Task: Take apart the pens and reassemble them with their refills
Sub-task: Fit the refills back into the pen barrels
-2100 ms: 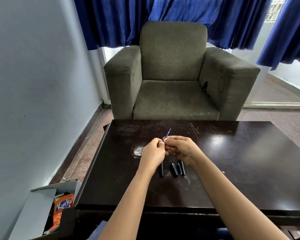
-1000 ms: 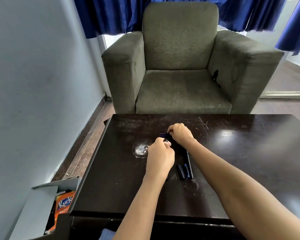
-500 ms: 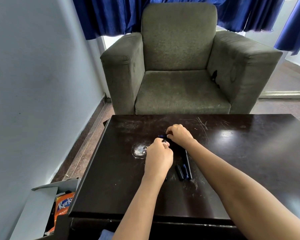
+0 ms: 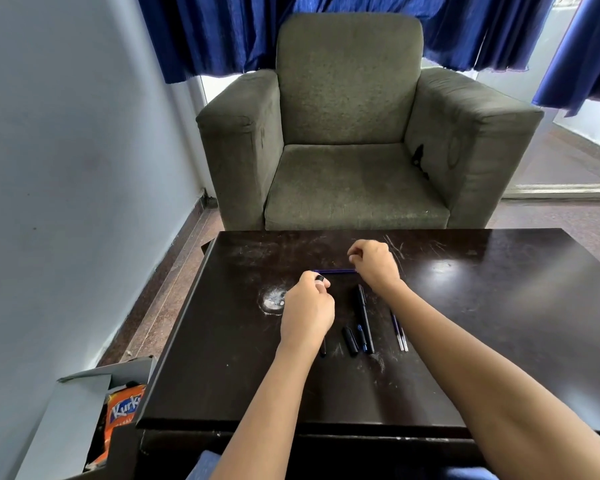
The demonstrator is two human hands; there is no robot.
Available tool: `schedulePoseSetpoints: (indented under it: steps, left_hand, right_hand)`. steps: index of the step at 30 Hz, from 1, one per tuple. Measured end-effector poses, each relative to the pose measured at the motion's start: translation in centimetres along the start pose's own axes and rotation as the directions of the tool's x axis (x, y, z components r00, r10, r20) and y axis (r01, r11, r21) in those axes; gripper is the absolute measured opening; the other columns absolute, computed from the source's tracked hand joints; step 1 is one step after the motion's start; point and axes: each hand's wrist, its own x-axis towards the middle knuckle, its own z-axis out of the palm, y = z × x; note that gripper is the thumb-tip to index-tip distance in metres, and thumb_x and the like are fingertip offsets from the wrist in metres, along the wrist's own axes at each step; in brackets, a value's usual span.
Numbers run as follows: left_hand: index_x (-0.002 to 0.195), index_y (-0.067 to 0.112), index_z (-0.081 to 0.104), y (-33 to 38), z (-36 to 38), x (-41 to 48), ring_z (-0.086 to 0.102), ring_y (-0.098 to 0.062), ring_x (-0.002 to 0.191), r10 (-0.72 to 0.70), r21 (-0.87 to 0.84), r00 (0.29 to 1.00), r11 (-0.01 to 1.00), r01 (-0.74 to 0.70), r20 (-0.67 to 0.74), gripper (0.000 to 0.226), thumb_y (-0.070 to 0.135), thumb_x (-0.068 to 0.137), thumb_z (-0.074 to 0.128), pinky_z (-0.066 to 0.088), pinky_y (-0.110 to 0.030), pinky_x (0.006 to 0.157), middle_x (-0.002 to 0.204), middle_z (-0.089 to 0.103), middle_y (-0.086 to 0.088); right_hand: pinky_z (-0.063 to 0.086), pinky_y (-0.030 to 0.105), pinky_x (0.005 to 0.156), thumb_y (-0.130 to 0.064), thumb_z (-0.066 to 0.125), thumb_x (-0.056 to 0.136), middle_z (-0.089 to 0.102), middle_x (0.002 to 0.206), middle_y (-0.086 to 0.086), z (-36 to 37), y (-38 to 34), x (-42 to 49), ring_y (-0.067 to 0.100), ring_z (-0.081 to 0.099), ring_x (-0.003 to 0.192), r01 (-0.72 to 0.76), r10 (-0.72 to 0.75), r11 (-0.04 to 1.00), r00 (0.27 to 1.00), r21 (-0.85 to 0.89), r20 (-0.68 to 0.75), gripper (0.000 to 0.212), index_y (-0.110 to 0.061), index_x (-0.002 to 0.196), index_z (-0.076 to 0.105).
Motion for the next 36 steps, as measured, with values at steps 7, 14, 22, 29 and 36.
schedulePoseSetpoints:
  steps: [7, 14, 22, 29, 36]
  left_hand:
    - [0.105, 0.020, 0.057, -0.4, 0.1, -0.2, 0.044, -0.012, 0.055, -0.008, -0.006, 1.000, 1.000, 0.008, 0.025, 0.033, 0.021, 0.102, 0.025, 0.035, -0.027, 0.051, 0.100, 0.067, -0.010]
    - [0.099, 0.020, 0.056, -0.4, 0.4, -0.5, 0.046, -0.015, 0.059, -0.008, 0.009, 0.997, 1.000, 0.007, 0.078, 0.032, 0.022, 0.101, 0.024, 0.036, -0.027, 0.054, 0.102, 0.067, -0.010]
    - [0.098, 0.022, 0.056, -0.6, 0.4, -0.1, 0.045, -0.013, 0.057, -0.001, 0.044, 0.996, 0.999, -0.003, 0.089, 0.033, 0.022, 0.101, 0.023, 0.033, -0.026, 0.050, 0.101, 0.067, -0.009]
    - [0.102, 0.021, 0.058, -0.6, 0.5, 0.1, 0.055, -0.017, 0.075, 0.014, 0.048, 0.996, 0.999, -0.019, 0.092, 0.035, 0.022, 0.102, 0.023, 0.036, -0.027, 0.055, 0.104, 0.067, -0.010]
    - [0.108, 0.016, 0.059, -0.6, 0.5, 0.1, 0.059, -0.019, 0.085, 0.021, 0.032, 0.997, 0.999, -0.023, 0.080, 0.035, 0.021, 0.102, 0.024, 0.039, -0.027, 0.065, 0.110, 0.066, -0.010]
  right_hand:
    - [0.055, 0.036, 0.079, -0.027, 0.074, 0.075, 0.066, 0.104, 0.016, -4.2, 3.7, -2.4, 0.034, 0.066, 0.097, -0.300, 0.322, 0.936, 0.941, -0.185, 0.104, 0.032, -0.005, 0.096, 0.066]
    - [0.060, 0.033, 0.067, -0.028, 0.071, 0.077, 0.067, 0.082, 0.010, -4.8, 5.0, -5.9, 0.024, 0.069, 0.062, -0.406, 0.450, 0.888, 0.864, -0.217, 0.226, 0.028, -0.008, 0.073, 0.052]
    - [0.061, 0.041, 0.068, -0.021, 0.068, 0.080, 0.067, 0.072, 0.009, -4.0, 5.8, -6.8, 0.023, 0.069, 0.055, -0.467, 0.479, 0.878, 0.858, -0.105, 0.187, 0.020, -0.005, 0.076, 0.057]
    - [0.060, 0.045, 0.073, -0.014, 0.056, 0.078, 0.069, 0.083, 0.015, -4.0, 6.6, -6.7, 0.033, 0.070, 0.078, -0.418, 0.430, 0.902, 0.891, -0.107, 0.145, 0.008, -0.008, 0.075, 0.052]
    - [0.056, 0.036, 0.073, -0.022, 0.068, 0.079, 0.065, 0.100, 0.013, -4.5, 6.0, -7.3, 0.033, 0.067, 0.089, -0.386, 0.420, 0.899, 0.894, -0.208, 0.157, 0.022, -0.007, 0.089, 0.055]
